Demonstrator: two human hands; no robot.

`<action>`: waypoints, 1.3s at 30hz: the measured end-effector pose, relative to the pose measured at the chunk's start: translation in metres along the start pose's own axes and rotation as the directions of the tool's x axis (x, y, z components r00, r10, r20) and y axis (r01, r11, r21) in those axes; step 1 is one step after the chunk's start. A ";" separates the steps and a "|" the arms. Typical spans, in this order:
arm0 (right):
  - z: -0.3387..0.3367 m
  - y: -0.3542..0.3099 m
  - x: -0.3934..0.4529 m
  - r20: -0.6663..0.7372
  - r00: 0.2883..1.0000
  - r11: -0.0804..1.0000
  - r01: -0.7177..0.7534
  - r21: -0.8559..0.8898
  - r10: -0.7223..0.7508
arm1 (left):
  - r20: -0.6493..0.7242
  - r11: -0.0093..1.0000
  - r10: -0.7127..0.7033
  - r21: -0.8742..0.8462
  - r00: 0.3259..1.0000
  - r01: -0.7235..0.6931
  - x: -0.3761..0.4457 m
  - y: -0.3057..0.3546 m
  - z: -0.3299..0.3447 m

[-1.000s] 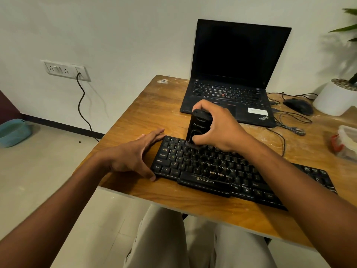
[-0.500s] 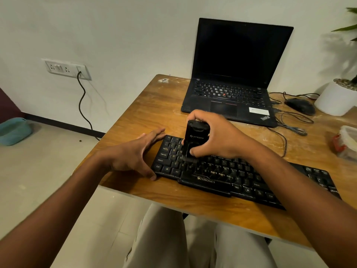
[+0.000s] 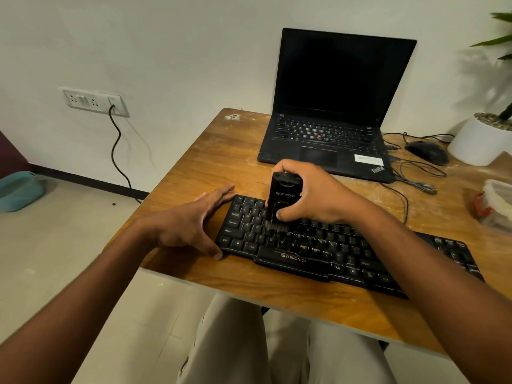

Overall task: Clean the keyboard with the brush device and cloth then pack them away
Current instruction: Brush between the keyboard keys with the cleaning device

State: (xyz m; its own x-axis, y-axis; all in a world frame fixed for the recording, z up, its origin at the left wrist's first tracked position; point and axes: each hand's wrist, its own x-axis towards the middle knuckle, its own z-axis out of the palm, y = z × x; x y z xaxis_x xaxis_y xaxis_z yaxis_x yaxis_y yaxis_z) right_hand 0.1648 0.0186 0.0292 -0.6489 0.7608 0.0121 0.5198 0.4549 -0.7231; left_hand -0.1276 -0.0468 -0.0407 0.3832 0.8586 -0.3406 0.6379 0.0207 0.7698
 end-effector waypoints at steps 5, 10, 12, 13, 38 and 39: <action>0.002 0.000 0.006 -0.182 0.983 0.998 -0.003 -0.055 -0.007 | -0.015 1.000 -0.015 0.020 1.000 0.015 -0.001 0.000 0.000; 0.026 -0.026 -0.001 -0.122 0.986 0.982 0.129 0.135 -0.113 | -0.020 1.000 -0.020 0.021 1.000 0.020 -0.001 0.001 0.001; 0.043 -0.032 -0.001 -0.070 0.987 0.977 0.154 0.145 -0.145 | -0.026 1.000 0.000 0.025 1.000 0.001 0.001 -0.001 0.001; 0.050 -0.033 0.000 -0.057 0.987 0.978 0.158 0.139 -0.151 | -0.032 0.999 0.009 0.032 0.999 -0.008 0.001 -0.002 0.001; 0.063 -0.040 0.016 -0.020 0.984 0.981 0.178 0.081 -0.177 | -0.028 0.998 0.013 0.055 1.000 -0.012 0.000 0.000 0.002; 0.062 -0.039 0.017 -0.026 0.985 0.984 0.170 0.055 -0.168 | -0.035 0.998 0.012 0.056 0.999 -0.010 0.000 0.000 0.002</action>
State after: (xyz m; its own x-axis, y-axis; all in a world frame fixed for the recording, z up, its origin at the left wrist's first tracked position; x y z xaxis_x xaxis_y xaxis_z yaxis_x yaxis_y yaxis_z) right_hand 0.0990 -0.0145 0.0144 -0.7124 0.6852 0.1517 0.3708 0.5510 -0.7476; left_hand -0.1265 -0.0478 -0.0423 0.3670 0.8763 -0.3121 0.6707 -0.0168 0.7415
